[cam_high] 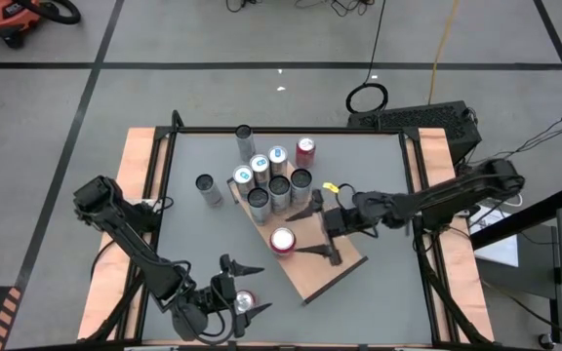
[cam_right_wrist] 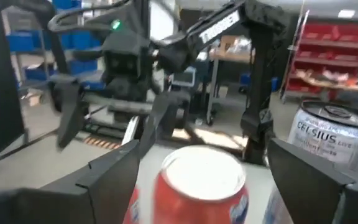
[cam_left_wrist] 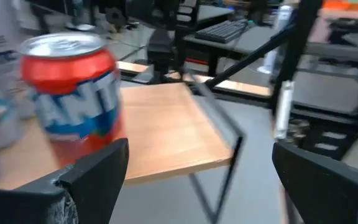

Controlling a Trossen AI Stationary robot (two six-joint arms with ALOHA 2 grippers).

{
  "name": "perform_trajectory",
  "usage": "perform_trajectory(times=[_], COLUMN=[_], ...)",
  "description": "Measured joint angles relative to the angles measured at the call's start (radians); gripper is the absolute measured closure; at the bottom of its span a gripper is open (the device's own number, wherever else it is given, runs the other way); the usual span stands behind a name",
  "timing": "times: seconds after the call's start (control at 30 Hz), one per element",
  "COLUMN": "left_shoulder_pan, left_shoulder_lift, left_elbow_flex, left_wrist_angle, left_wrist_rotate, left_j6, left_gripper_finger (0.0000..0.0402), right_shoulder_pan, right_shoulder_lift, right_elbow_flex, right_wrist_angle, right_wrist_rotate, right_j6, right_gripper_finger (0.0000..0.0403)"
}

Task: Place canned beverage on shelf
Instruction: Put the bottom orange soda can on the shelf aligned with the other orange soda can

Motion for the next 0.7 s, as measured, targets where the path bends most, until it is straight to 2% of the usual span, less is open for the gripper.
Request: perform_trajectory(times=[0.17, 0.33, 0.5, 0.6, 0.7], left_shoulder_pan=[-0.023, -0.035, -0.038, -0.036, -0.033], left_shoulder_lift=[-0.002, -0.003, 0.0, 0.0, 0.0], left_elbow_flex=[0.039, 0.108, 0.152, 0.163, 0.163], left_wrist_angle=[-0.079, -0.37, -0.566, -0.602, -0.665], left_wrist_rotate=[0.111, 0.195, 0.347, 0.4, 0.434], left_j6=[-0.044, -0.257, -0.41, -0.419, -0.417], left_gripper_finger=[0.0004, 0.0004, 0.0004, 0.0004, 0.0004], right_shoulder_pan=[0.083, 0.235, 0.409, 0.485, 0.535], right_shoulder_lift=[-0.124, -0.194, -0.191, -0.174, -0.157], right_elbow_flex=[0.0, 0.0, 0.0, 0.0, 0.0], right_wrist_angle=[-0.243, -0.371, -0.421, -0.421, -0.409], right_wrist_rotate=[0.0, 0.015, 0.202, 0.304, 0.35], right_j6=[0.029, 0.037, 0.038, 0.033, 0.015], right_gripper_finger=[0.008, 0.008, 0.008, 0.008, 0.008])
